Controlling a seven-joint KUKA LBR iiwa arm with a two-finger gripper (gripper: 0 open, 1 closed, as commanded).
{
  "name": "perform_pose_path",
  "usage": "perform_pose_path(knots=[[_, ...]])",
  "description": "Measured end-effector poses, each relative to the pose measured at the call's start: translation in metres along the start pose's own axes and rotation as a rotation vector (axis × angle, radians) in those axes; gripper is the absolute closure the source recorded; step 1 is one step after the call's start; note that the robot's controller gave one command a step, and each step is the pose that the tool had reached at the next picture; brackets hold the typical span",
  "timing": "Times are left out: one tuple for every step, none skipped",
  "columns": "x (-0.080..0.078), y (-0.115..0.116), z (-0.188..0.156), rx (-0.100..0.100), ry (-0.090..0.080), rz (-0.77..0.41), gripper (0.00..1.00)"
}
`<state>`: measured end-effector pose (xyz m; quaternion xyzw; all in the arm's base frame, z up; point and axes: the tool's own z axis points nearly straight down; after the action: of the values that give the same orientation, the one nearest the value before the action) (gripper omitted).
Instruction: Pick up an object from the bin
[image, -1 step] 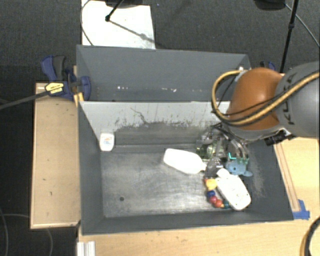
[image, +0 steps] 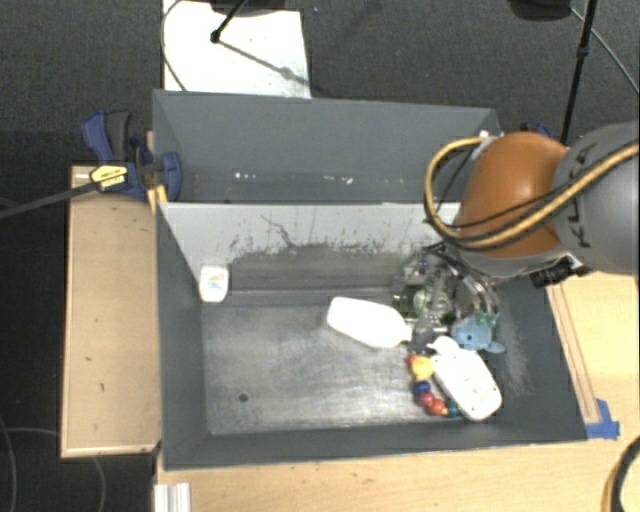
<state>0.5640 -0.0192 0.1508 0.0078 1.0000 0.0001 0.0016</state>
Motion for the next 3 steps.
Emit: perform_pose_path(knots=[[-0.002,0.033,0.053,-0.001,-0.003,0.099,0.0],[0.004,0.037,0.05,0.0,0.005,0.097,0.0],[0.008,0.05,0.037,0.0,-0.001,0.294,0.0]])
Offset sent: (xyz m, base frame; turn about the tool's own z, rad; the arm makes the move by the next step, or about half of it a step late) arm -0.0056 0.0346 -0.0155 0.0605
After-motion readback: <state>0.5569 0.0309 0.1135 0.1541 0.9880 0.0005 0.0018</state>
